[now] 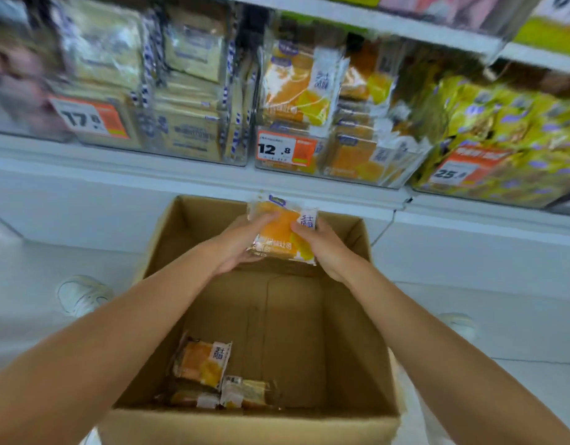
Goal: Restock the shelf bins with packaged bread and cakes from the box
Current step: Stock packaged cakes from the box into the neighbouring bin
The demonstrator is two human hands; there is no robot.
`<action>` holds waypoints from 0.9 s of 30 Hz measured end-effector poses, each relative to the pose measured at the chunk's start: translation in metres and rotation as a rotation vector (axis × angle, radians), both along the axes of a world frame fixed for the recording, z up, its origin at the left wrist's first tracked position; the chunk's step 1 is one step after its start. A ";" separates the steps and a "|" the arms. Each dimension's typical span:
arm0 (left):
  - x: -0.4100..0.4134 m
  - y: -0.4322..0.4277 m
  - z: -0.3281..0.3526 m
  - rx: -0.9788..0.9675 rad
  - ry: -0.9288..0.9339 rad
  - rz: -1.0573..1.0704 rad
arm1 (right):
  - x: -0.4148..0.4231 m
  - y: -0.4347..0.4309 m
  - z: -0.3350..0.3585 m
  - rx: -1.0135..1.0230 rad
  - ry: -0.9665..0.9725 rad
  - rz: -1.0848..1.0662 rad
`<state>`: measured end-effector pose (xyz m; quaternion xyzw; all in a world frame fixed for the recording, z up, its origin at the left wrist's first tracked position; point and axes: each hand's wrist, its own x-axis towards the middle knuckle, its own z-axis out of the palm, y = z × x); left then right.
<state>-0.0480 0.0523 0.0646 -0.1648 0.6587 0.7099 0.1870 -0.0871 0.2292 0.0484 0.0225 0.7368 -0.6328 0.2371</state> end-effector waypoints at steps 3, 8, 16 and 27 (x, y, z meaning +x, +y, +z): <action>-0.011 0.012 0.036 -0.057 0.087 -0.001 | -0.008 0.012 0.039 -0.150 -0.016 -0.129; -0.044 0.033 0.089 -0.188 0.278 -0.034 | -0.030 0.040 0.101 -0.216 0.030 -0.077; -0.146 0.044 0.130 -0.935 0.969 0.141 | -0.115 0.094 0.161 -0.167 0.295 -0.290; -0.205 0.018 0.097 -1.449 1.276 0.143 | -0.246 0.075 0.153 0.189 0.521 -0.351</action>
